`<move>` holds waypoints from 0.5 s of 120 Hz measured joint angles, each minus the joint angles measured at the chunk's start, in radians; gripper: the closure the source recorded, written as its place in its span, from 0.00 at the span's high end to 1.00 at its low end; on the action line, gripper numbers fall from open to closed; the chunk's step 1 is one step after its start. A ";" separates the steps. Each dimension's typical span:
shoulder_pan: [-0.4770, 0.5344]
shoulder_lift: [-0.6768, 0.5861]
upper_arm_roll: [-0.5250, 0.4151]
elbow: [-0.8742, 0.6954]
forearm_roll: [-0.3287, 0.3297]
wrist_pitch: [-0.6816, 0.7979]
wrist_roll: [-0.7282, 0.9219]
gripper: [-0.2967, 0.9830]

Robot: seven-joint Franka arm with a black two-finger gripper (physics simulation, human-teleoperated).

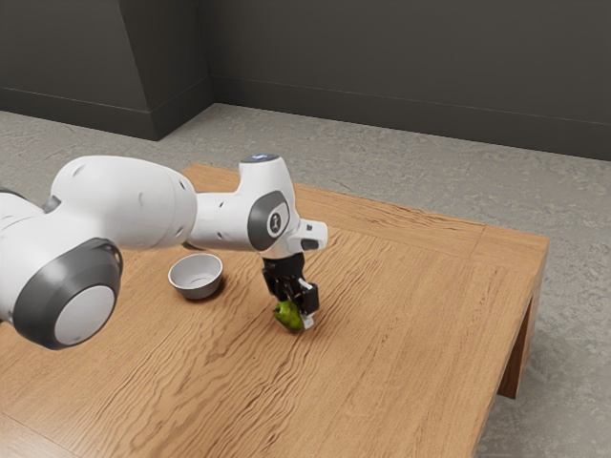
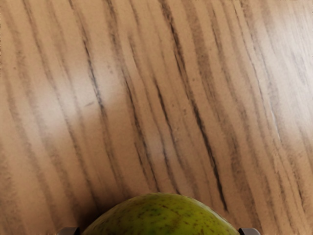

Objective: Place the pear in the bowl.

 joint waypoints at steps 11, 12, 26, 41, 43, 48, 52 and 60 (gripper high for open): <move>0.000 -0.003 0.002 -0.001 0.005 -0.003 0.003 0.48; 0.000 -0.004 0.002 -0.001 0.005 -0.004 0.003 0.48; 0.000 -0.021 0.007 0.001 0.014 -0.020 0.005 0.46; 0.000 -0.061 0.032 0.001 0.021 -0.045 0.004 0.42; 0.000 -0.067 0.036 0.000 0.022 -0.047 0.004 0.42; 0.000 -0.082 0.047 -0.001 0.024 -0.054 0.004 0.41; 0.000 -0.095 0.061 -0.001 0.025 -0.062 0.003 0.40; 0.000 -0.112 0.096 -0.001 0.040 -0.078 0.002 0.39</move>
